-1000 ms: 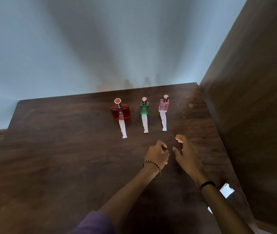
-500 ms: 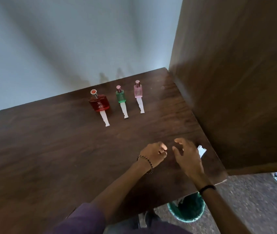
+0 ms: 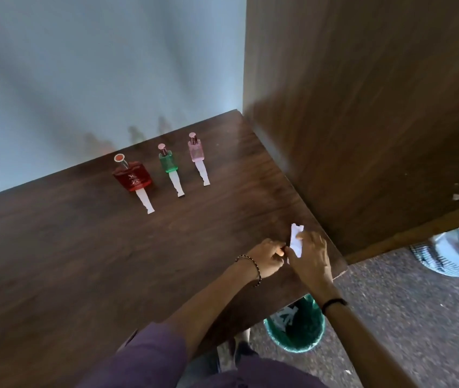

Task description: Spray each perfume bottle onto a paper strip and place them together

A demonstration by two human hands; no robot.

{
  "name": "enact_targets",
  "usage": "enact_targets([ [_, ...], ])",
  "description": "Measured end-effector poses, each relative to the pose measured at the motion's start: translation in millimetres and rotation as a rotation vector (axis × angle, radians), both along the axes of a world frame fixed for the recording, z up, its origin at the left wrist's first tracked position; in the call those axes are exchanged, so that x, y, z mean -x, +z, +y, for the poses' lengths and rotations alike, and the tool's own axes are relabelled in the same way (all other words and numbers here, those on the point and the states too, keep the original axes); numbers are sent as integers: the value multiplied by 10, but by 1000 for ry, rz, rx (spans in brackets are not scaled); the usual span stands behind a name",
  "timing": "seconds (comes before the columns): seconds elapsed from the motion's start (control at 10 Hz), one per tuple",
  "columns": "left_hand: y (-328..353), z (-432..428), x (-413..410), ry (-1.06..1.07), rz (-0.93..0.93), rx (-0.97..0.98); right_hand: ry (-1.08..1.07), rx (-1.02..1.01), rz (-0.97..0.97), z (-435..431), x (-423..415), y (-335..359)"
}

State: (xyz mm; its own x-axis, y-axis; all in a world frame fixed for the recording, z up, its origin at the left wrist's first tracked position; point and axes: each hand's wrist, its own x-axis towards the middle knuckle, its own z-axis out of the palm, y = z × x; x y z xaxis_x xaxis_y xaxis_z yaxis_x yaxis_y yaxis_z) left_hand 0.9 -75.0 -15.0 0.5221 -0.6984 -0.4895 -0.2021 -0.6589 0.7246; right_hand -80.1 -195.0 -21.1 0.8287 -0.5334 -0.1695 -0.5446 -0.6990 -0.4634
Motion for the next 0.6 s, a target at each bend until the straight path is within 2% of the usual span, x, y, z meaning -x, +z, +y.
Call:
enact_targets([
  [0.2,15,-191,17,10,26,-30,73,-81,-67,-165,-12,52],
  [0.4,49,-66,-17,38,-32,-57,117,-49,16,-157,-32,70],
  [0.5,98,69,-46,134,-276,-91,154,10,-39,-63,-96,116],
  [0.6,182,221,-115,285,-432,-122,214,8,-64,75,-192,169],
])
